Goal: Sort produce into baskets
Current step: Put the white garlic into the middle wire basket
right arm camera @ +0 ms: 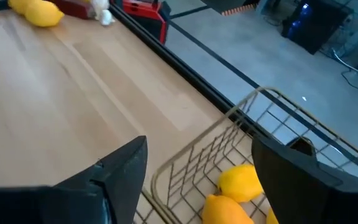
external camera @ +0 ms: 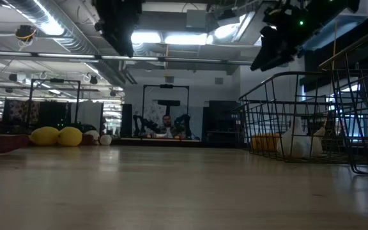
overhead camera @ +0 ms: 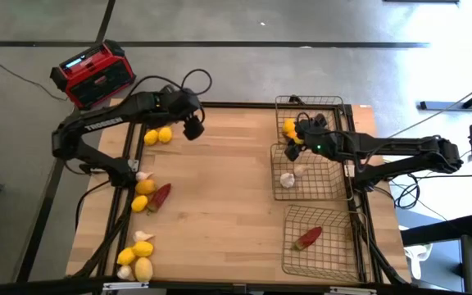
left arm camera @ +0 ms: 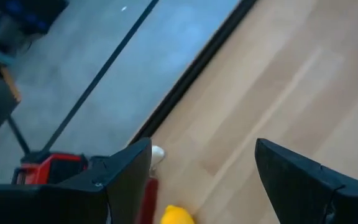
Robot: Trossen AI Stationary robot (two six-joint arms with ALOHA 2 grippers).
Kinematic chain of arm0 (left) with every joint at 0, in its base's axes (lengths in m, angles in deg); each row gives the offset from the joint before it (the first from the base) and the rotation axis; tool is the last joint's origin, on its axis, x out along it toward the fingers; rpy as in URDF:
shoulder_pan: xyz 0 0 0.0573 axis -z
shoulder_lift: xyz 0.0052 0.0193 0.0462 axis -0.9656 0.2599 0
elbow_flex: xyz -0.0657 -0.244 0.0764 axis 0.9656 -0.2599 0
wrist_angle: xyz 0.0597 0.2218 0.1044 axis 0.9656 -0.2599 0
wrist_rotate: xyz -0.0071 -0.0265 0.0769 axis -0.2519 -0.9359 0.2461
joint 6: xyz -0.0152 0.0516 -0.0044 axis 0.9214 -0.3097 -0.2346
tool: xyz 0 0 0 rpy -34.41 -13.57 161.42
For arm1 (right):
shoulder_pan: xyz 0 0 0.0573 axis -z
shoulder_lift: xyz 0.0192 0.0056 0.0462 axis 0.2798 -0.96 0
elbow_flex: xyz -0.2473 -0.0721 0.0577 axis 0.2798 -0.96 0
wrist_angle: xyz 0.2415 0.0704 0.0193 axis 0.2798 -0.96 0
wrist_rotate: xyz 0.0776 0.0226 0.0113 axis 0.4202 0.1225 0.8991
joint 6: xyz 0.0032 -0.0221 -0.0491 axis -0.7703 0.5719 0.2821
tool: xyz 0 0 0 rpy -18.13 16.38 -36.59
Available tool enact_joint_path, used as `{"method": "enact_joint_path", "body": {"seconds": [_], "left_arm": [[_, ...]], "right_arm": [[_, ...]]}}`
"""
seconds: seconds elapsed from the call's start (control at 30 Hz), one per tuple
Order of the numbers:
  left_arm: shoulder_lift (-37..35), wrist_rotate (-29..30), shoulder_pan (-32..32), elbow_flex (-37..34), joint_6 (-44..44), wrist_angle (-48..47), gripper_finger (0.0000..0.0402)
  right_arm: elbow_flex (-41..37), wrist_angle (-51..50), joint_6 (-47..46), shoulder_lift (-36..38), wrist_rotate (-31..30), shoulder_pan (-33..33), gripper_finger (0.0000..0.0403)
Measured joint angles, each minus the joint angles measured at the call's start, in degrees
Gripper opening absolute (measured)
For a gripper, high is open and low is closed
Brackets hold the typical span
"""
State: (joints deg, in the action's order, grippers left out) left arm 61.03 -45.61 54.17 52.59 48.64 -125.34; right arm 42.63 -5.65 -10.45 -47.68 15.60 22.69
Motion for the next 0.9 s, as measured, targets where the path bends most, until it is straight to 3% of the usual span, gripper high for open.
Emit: {"method": "enact_joint_path", "body": {"seconds": [0.27, 0.73, 0.9], "left_arm": [[2.87, -0.12, -8.0, 0.0, 1.39, -0.33, 0.0282], [17.05, -12.39, -22.64, 0.0, -3.13, 1.19, 0.0282], [22.01, -13.49, -26.0, 0.0, -3.8, 2.15, 0.0282]], "right_arm": [[-1.81, -0.16, -0.85, 0.0, -2.22, -0.04, 0.0282], [-2.08, -0.18, -0.91, 0.0, -2.19, -0.04, 0.0282], [-2.08, -0.18, -0.91, 0.0, -2.19, -0.04, 0.0282]]}}
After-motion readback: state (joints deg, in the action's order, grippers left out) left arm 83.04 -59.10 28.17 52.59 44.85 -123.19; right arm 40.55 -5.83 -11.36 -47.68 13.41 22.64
